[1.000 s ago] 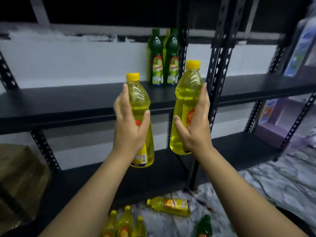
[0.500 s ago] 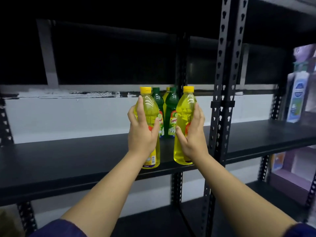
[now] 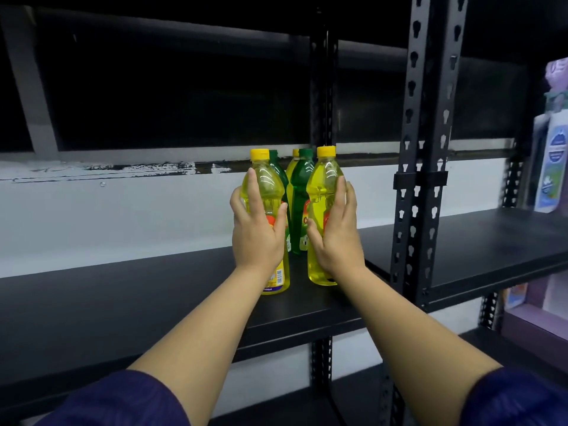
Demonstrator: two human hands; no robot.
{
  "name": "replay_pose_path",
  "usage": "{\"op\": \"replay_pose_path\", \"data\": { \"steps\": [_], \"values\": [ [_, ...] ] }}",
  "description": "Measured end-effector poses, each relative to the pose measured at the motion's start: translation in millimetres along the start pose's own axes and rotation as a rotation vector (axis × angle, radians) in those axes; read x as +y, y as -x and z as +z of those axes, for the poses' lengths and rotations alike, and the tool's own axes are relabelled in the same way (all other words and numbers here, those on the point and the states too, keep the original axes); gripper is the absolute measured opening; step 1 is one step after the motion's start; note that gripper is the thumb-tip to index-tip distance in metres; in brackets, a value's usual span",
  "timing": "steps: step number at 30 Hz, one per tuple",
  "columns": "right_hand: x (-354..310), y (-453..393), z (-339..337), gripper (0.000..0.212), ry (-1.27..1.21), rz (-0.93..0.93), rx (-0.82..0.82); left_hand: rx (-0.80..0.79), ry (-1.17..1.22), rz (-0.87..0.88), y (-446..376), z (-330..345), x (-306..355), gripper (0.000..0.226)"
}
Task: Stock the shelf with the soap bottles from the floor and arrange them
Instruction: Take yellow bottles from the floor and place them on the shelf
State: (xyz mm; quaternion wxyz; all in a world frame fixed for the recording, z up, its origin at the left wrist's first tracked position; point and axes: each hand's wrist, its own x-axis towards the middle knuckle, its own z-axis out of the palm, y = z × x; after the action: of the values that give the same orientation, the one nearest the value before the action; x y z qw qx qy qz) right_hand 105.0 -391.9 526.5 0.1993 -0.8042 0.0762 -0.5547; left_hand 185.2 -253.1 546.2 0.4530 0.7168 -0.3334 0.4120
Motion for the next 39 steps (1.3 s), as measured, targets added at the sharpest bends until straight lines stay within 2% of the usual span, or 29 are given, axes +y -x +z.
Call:
{"op": "replay_pose_path", "data": {
  "steps": [13,21,29,36,39],
  "values": [
    [33,-15,36,0.086,0.042,-0.032,0.014,-0.005,0.105,0.049,0,43,-22,0.073],
    [42,-8,40,0.078,0.096,-0.026,-0.048,-0.197,0.066,0.077,13,53,-33,0.087],
    [47,-3,42,0.076,0.067,0.033,-0.132,-0.221,0.037,0.064,17,59,-35,0.09],
    [44,-1,37,0.077,0.052,0.057,-0.118,-0.223,0.024,0.03,17,52,-38,0.096],
    [38,6,25,0.083,0.065,0.157,-0.219,-0.344,-0.037,-0.04,20,32,-32,0.104]
  ]
}}
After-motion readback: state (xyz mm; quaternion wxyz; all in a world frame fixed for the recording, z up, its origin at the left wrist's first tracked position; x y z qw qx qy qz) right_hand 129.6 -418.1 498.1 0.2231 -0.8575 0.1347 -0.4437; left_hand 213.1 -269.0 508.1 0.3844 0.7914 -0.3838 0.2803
